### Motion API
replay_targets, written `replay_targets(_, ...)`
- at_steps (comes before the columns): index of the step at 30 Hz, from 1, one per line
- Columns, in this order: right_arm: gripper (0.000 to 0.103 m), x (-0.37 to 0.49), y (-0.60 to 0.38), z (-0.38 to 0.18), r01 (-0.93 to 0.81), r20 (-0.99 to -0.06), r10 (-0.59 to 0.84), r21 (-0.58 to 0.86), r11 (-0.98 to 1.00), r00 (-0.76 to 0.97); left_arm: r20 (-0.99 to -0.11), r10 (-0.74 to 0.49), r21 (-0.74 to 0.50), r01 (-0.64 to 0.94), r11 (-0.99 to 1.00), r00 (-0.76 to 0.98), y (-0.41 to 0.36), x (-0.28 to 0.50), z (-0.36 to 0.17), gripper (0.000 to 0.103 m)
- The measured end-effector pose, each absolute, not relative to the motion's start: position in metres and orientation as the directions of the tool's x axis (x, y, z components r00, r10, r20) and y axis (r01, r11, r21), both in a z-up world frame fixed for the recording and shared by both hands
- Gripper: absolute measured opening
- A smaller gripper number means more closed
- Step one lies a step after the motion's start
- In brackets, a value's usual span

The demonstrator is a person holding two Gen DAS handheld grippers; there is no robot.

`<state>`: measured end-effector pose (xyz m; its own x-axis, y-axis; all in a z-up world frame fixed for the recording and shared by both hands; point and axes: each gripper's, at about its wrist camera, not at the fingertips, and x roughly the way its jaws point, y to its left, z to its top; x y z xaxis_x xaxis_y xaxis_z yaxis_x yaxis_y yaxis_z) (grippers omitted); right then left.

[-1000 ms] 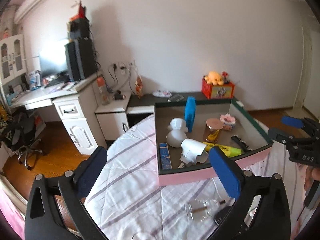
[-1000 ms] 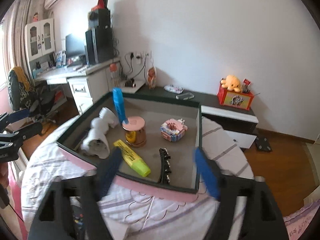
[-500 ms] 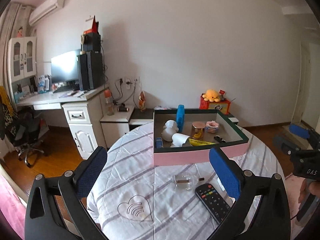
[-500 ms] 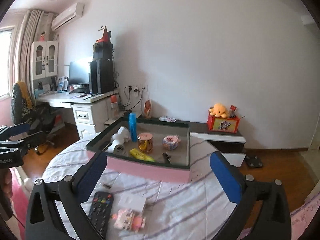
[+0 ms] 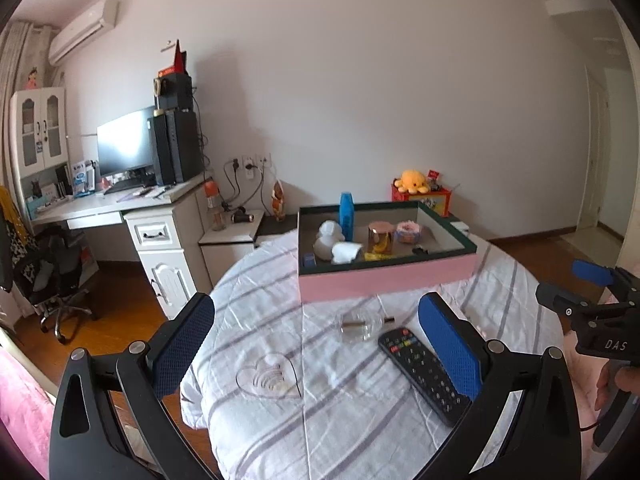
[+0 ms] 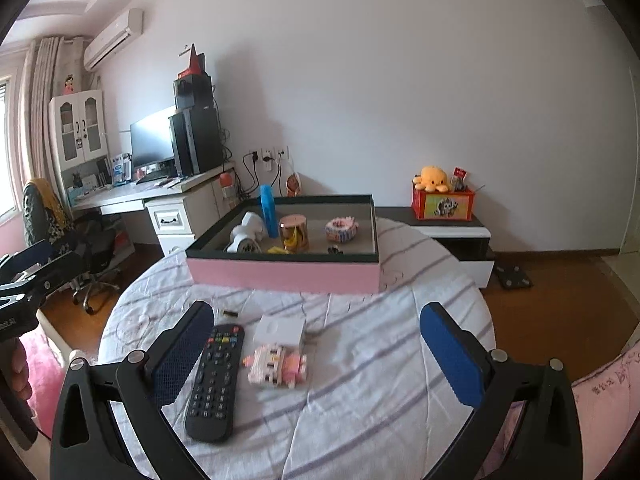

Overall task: Organize rigid objects
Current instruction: 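Move both grippers back and grasp the black remote with the left gripper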

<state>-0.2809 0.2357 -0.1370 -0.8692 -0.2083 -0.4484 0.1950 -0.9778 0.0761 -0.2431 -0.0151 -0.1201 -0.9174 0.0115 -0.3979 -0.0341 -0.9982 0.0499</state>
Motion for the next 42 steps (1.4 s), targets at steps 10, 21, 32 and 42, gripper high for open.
replay_targets(10, 0.103, -0.278, 0.234, -0.163, 0.184, -0.524, -0.196, 0.075, -0.98, -0.829, -0.468, 0.06, 0.045, -0.091, -0.995, -0.881, 0.004, -0.241, -0.145, 0.103)
replay_targets(21, 0.103, -0.284, 0.259, -0.184, 0.13, -0.567, -0.17, 0.111, -0.985, -0.806, -0.568, 0.096, 0.03, -0.137, -0.99, -0.817, 0.059, -0.259, -0.184, 0.103)
replay_targets(32, 0.103, -0.295, 0.284, -0.202, 0.086, -0.601, -0.155, 0.142, -0.986, -0.784, -0.667, 0.082, 0.059, -0.162, -0.985, -0.741, 0.095, -0.284, -0.224, 0.103)
replay_targets(42, 0.103, -0.303, 0.27, -0.209, 0.128, -0.62, -0.193, 0.149, -0.981, -0.76, -0.708, -0.009, 0.065, -0.053, -0.997, -0.706, 0.054, -0.3, -0.238, 0.103)
